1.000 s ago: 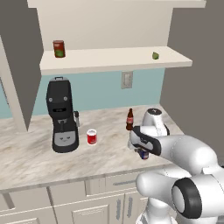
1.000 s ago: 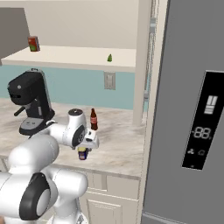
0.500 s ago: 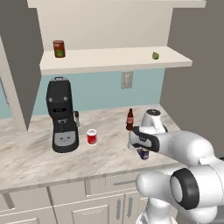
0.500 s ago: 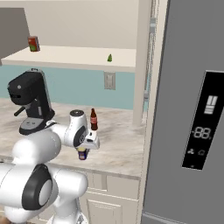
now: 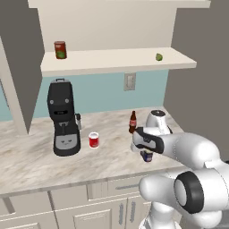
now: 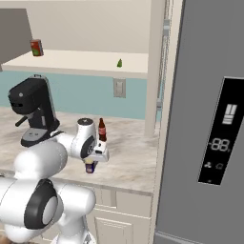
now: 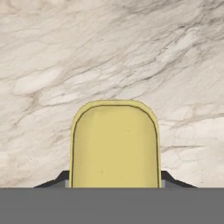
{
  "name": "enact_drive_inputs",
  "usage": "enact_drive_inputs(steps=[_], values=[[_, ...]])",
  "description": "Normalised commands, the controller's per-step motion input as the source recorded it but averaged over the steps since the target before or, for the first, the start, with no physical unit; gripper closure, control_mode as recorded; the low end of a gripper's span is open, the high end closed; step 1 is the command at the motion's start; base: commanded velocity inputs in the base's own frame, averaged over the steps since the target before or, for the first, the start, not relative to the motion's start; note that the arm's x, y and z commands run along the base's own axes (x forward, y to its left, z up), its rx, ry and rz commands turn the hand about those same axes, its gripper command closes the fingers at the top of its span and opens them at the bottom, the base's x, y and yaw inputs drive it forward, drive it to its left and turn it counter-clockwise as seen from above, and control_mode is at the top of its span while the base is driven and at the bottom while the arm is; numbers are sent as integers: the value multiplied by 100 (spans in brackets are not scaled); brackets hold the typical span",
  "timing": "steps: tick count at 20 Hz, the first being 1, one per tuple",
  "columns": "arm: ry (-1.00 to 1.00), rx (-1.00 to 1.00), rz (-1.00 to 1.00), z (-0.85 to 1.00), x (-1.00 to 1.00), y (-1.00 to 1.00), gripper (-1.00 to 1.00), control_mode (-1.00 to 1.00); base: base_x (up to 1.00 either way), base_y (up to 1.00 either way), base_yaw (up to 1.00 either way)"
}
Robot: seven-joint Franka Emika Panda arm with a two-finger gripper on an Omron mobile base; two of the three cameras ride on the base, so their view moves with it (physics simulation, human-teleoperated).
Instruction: Pick the cans from the counter and place them in their designated side in the cabinet.
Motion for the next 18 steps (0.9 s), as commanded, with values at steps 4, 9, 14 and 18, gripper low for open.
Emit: enact_drive_inputs(steps=[4,9,14,18], values=[[-17,0,0,39,-24,0,100,-100,0,0,0],[-18,0,0,52,-21,0,100,-100,0,0,0],[-12,0,3,45,-29,4,100,-100,0,0,0],[-7,0,3,42,-36,9,100,-100,0,0,0]])
